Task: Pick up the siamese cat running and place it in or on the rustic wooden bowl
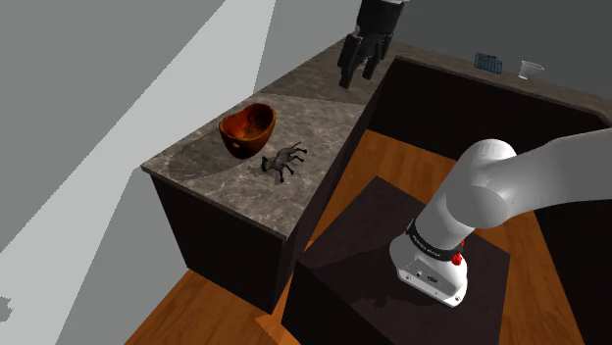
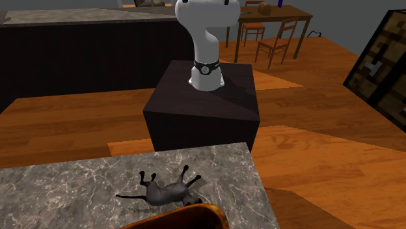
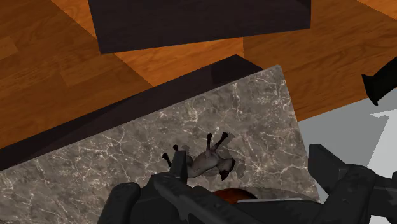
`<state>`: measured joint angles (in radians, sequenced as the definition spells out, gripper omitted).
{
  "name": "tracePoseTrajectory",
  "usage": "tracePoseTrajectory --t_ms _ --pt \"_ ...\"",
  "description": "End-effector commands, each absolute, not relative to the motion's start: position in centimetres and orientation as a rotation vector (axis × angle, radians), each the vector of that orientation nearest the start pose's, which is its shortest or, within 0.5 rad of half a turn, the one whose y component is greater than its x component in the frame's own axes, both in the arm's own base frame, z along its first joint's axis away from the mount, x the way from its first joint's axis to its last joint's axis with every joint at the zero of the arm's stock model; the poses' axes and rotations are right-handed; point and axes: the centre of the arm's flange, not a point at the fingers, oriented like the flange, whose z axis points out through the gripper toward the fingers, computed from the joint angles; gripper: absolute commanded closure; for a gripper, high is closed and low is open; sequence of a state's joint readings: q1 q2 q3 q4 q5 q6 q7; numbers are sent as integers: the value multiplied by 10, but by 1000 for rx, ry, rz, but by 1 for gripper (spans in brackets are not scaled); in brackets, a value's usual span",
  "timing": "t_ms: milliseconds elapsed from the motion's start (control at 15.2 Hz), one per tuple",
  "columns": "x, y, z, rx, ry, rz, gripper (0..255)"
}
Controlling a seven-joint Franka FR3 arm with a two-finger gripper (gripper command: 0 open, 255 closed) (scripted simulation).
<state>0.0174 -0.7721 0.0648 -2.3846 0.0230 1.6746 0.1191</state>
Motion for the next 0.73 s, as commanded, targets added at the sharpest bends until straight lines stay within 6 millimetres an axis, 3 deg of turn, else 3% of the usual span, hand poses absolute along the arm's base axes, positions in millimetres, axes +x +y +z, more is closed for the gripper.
tracePoseTrajectory --t_ms 0,660 --pt "319 34 581 -3155 88 -99 0" --pt "397 19 471 -3169 -1 -15 0"
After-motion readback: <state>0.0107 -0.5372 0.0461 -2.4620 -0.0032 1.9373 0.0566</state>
